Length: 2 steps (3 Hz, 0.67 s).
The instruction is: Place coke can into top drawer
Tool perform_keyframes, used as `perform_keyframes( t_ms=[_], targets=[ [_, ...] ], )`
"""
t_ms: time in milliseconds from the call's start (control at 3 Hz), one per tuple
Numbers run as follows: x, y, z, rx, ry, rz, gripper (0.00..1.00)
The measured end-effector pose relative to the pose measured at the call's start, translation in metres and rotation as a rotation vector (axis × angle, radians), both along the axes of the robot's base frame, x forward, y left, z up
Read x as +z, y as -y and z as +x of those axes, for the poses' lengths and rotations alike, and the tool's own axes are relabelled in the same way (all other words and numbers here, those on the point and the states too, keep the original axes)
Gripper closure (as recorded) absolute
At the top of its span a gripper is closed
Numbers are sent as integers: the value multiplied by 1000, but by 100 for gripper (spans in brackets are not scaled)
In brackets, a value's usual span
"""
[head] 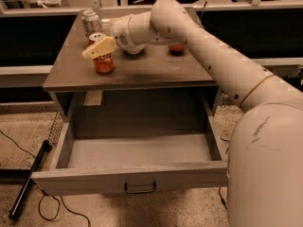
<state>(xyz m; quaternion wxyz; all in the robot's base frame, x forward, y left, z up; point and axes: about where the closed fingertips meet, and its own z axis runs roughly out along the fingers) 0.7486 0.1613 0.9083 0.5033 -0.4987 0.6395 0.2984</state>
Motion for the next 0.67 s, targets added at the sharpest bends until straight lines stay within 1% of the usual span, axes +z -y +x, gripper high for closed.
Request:
perform_keyframes(
  t_ms=[333, 667],
  targets=[
    [-8, -10, -10, 42, 19, 37, 19],
    [-8, -18, -19, 116, 72, 67, 42]
  ],
)
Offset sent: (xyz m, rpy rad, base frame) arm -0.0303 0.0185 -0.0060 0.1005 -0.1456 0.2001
